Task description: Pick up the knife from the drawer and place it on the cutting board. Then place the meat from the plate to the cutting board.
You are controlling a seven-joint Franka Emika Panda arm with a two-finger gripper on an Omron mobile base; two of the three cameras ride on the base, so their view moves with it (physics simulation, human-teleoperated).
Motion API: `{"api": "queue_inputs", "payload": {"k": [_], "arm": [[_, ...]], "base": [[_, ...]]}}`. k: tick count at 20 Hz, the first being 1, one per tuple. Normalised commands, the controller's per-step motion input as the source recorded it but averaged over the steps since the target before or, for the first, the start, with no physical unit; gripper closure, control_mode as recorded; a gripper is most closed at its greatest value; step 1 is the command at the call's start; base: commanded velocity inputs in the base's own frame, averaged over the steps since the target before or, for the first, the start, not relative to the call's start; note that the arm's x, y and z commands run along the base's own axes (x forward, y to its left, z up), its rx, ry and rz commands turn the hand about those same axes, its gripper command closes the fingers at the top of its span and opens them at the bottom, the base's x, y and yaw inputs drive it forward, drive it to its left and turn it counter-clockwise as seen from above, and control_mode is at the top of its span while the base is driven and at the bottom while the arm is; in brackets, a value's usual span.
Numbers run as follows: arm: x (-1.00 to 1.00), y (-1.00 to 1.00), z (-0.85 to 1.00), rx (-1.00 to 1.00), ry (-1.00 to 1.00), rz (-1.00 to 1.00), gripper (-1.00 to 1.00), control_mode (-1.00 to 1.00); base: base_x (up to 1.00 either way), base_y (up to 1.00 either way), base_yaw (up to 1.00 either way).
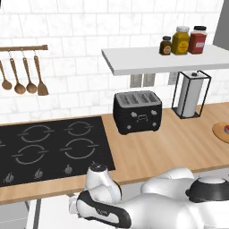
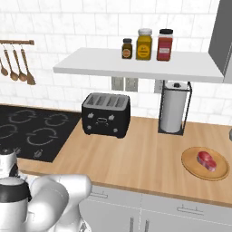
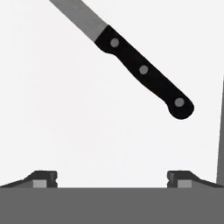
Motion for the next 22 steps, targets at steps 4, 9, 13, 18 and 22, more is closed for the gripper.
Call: {"api": "queue_inputs", "payload": {"k": [4, 9, 13, 18, 22], "arm": [[0.04, 0.13, -0.46, 0.0, 0.01, 0.0, -1.0, -1.0], [0.0, 0.15, -0.29, 0.0, 0.05, 0.0, -1.0, -1.0], [-0.18, 0.23, -0.17, 0.0, 0.13, 0.0, -1.0, -1.0], [-0.57, 0.41, -0.2, -0.01, 0.15, 0.0, -1.0, -1.0], [-0.85, 0.58, -0.25, -0.06, 0.08, 0.0, -1.0, -1.0]], "base": [[0.0, 0.0, 0.0], [0.0, 0.0, 0.0], [0.0, 0.0, 0.0], [0.0, 0.0, 0.0], [0.0, 0.0, 0.0]]}}
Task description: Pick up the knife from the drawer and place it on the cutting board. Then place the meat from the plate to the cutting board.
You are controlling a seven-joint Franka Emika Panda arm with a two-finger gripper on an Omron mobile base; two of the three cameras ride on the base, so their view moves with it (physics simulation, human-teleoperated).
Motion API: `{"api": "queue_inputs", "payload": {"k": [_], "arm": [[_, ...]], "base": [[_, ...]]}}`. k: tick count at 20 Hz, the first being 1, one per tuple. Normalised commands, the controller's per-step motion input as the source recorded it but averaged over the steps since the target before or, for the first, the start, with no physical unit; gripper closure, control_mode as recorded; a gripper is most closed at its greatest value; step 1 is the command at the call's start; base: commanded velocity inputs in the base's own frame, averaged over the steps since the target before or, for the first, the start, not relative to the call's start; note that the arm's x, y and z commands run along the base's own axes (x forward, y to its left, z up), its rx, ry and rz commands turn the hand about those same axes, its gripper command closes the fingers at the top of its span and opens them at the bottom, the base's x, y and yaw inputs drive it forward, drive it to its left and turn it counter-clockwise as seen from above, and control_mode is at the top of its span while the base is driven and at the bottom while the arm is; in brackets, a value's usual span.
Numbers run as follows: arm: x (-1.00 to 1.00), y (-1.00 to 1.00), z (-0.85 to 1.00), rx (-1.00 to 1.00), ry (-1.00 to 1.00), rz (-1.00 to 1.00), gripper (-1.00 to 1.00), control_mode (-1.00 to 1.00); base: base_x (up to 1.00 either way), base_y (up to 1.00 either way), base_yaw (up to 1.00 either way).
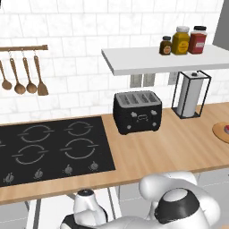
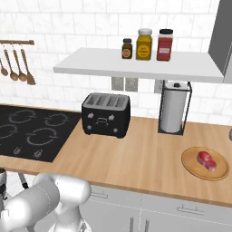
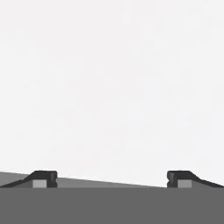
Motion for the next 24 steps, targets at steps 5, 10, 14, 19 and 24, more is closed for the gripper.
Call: {"api": "queue_inputs", "payload": {"k": [5, 10, 14, 19, 24], "arm": [[-1.0, 0.47, -0.21, -0.05, 0.01, 0.0, -1.0, -1.0], [-1.0, 0.32, 0.05, -0.04, 0.0, 0.0, -1.0, -1.0], [-1.0, 0.27, 0.18, -0.06, 0.01, 0.02, -1.0, -1.0], [-0.36, 0.08, 0.6, -0.04, 0.09, 0.01, -1.0, -1.0], [1.0, -0.32, 0.7, -0.01, 0.11, 0.0, -1.0, -1.0]], "base": [[0.0, 0.0, 0.0], [0.0, 0.0, 0.0], [0.0, 0.0, 0.0], [0.0, 0.0, 0.0], [0.0, 0.0, 0.0]]}}
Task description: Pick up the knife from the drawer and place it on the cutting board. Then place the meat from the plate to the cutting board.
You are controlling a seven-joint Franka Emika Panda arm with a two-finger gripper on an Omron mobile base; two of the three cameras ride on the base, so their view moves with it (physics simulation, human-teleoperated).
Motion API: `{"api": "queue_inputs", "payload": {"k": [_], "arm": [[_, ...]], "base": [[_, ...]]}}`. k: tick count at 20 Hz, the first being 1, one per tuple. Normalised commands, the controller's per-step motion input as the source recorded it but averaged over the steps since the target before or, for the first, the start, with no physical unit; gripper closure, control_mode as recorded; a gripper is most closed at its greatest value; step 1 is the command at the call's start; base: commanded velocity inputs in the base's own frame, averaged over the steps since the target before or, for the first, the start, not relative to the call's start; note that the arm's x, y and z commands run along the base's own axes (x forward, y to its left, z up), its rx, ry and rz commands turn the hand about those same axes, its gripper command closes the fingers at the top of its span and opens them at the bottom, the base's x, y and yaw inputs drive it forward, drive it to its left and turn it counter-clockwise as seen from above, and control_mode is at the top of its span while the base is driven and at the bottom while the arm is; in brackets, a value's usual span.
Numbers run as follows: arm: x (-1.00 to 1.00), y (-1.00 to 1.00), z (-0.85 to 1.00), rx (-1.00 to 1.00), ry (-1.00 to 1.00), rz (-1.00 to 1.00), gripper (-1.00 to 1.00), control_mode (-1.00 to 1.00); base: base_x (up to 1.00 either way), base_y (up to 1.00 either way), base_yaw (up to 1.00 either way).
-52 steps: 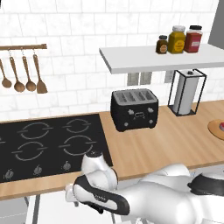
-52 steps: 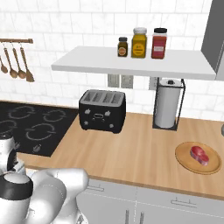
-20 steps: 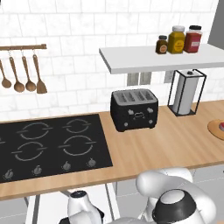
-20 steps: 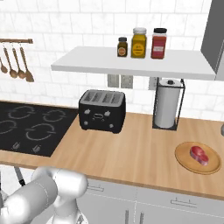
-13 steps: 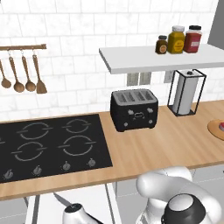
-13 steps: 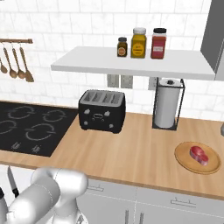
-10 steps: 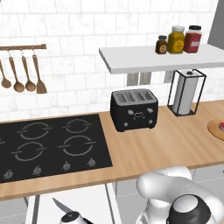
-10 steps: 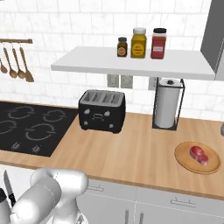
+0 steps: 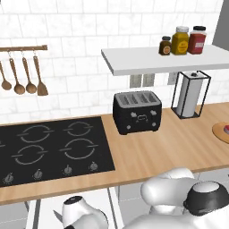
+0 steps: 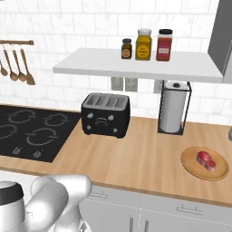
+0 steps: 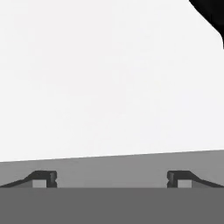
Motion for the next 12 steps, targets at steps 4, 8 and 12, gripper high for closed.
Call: {"api": "queue_inputs", "payload": {"k": [4, 8, 12], "arm": [[0.86, -0.31, 0.07, -0.05, 0.0, 0.05, -1.0, -1.0], [0.35, -0.11, 0.0, -0.12, -0.09, 0.07, -1.0, -1.0], [0.38, -0.04, 0.0, -0.15, -0.04, 0.15, -1.0, -1.0]], "base": [[0.0, 0.0, 0.0], [0.0, 0.0, 0.0], [0.0, 0.0, 0.0]]}}
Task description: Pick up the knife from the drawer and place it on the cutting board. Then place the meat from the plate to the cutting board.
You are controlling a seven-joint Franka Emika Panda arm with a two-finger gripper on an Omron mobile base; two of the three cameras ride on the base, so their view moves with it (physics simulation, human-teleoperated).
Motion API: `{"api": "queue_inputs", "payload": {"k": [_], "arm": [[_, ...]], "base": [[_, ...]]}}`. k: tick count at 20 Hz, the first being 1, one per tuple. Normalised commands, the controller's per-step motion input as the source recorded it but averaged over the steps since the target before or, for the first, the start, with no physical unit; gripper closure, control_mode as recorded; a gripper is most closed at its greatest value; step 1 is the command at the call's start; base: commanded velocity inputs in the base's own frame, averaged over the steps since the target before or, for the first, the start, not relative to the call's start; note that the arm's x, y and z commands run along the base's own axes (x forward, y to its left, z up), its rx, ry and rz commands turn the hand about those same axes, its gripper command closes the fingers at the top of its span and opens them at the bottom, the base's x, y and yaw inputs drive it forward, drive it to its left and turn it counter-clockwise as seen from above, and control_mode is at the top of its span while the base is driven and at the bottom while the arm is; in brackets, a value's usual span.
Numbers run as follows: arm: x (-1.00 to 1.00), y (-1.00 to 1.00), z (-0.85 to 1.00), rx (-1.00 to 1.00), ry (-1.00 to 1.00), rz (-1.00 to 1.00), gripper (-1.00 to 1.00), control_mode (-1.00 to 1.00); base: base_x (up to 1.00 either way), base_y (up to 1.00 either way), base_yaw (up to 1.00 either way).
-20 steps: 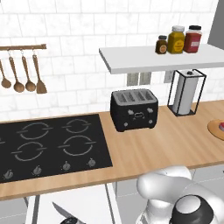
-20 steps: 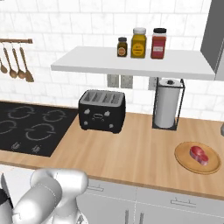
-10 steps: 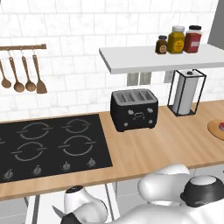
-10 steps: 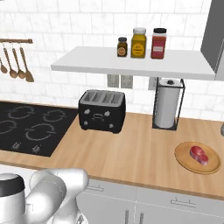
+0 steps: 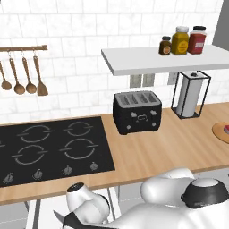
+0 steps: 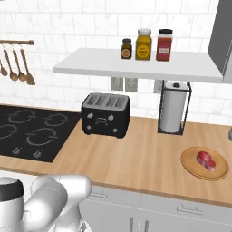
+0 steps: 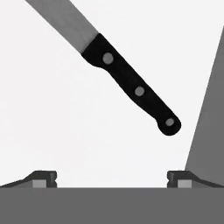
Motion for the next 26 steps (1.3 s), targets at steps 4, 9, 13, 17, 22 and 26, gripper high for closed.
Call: {"api": "queue_inputs", "payload": {"k": [4, 9, 13, 17, 22, 26], "arm": [[0.56, 0.0, 0.0, -0.1, 0.0, 0.24, -1.0, -1.0], [0.51, 0.0, -0.06, -0.02, 0.0, 0.36, -1.0, -1.0], [0.08, 0.0, -0.29, 0.0, -0.01, 0.34, -1.0, -1.0], [0.02, 0.0, -0.4, 0.0, -0.02, 0.22, -1.0, -1.0], [0.12, 0.0, -0.39, 0.0, 0.0, 0.18, -1.0, -1.0], [0.14, 0.02, -0.41, 0.0, 0.0, 0.14, -1.0, -1.0]], "base": [[0.0, 0.0, 0.0], [0.0, 0.0, 0.0], [0.0, 0.0, 0.0], [0.0, 0.0, 0.0], [0.0, 0.0, 0.0], [0.0, 0.0, 0.0]]}}
